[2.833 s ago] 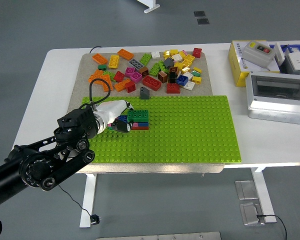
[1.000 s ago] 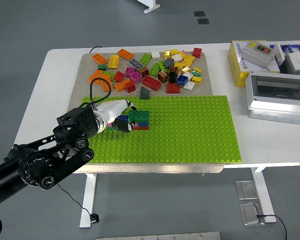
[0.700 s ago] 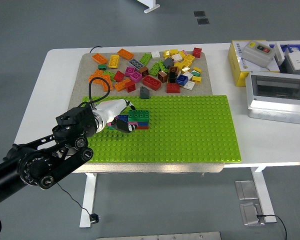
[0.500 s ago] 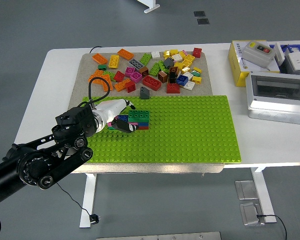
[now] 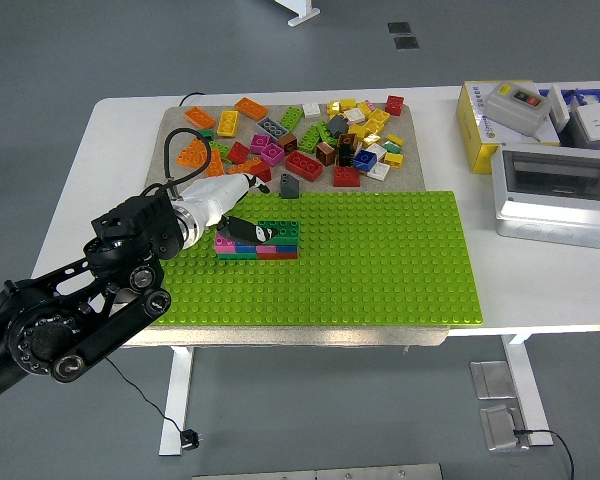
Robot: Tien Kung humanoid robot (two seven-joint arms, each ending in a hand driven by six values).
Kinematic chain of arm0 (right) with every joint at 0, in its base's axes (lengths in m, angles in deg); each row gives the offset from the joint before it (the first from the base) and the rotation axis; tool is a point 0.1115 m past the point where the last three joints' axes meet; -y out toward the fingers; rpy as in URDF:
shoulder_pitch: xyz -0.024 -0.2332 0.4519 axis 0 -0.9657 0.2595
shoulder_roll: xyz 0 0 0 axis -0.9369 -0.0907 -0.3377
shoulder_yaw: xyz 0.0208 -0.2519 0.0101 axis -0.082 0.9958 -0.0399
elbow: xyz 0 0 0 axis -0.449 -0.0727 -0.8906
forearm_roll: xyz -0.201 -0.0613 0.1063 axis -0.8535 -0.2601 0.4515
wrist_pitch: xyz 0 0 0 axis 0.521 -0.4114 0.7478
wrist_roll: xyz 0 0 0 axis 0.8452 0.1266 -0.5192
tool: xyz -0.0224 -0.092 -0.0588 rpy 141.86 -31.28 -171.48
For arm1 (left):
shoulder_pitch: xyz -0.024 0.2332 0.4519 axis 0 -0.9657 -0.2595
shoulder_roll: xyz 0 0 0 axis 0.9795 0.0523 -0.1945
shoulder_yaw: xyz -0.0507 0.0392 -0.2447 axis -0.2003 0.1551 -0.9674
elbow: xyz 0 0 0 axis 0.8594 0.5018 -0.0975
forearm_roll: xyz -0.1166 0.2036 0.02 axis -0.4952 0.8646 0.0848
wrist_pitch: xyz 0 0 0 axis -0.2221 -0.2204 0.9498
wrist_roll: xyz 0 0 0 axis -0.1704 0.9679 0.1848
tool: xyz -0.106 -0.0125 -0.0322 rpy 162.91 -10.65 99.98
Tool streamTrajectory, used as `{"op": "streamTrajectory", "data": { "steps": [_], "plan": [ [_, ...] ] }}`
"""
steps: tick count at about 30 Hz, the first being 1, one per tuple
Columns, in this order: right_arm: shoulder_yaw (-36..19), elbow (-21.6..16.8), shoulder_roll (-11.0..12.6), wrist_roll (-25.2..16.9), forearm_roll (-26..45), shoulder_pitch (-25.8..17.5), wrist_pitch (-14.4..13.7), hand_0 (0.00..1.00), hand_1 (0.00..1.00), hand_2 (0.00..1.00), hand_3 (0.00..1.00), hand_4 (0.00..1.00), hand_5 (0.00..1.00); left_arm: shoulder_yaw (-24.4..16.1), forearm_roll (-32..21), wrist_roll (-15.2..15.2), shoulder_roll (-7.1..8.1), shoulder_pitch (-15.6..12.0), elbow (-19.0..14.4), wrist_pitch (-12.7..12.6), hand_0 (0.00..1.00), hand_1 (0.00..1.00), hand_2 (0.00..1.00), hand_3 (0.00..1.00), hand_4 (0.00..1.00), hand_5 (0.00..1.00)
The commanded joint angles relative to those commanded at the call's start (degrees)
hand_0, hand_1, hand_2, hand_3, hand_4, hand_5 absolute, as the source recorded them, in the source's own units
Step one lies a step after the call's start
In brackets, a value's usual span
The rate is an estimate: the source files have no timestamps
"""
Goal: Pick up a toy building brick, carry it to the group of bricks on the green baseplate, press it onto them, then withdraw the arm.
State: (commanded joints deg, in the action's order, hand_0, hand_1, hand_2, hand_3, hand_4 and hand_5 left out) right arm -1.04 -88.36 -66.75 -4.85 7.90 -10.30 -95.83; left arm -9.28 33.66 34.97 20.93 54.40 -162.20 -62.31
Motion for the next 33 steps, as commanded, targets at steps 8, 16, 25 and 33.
{"op": "streamTrajectory", "data": {
  "steps": [8, 16, 25, 33],
  "plan": [
    [-0.1, 0.0, 0.0, 0.0, -0.1, -0.1, 0.0, 0.684, 0.637, 0.632, 0.669, 0.353, 0.796, 1.8, 0.3, -0.2, 0.08, -0.4, -3.5, -0.9, 0.998, 0.974, 0.987, 0.722, 0.812, 0.614],
    [0.2, 0.0, -0.1, 0.0, 0.2, -0.2, 0.1, 0.684, 0.638, 0.63, 0.67, 0.352, 0.794, 3.8, 0.0, -2.0, -0.42, -0.4, -0.9, -3.2, 0.998, 0.971, 0.982, 0.725, 0.809, 0.621],
    [0.8, 0.0, -0.1, -0.2, 0.9, -0.1, 0.2, 0.684, 0.637, 0.632, 0.669, 0.352, 0.794, 4.7, -0.7, -4.0, -1.27, -0.5, 4.1, -4.9, 0.998, 0.969, 0.976, 0.723, 0.802, 0.63],
    [0.9, 0.0, -0.1, -0.3, 1.3, 0.0, 0.3, 0.684, 0.637, 0.632, 0.668, 0.352, 0.793, 4.9, -0.9, -4.6, -1.53, -0.6, 6.0, -5.1, 0.998, 0.966, 0.974, 0.718, 0.805, 0.633]
  ]
}}
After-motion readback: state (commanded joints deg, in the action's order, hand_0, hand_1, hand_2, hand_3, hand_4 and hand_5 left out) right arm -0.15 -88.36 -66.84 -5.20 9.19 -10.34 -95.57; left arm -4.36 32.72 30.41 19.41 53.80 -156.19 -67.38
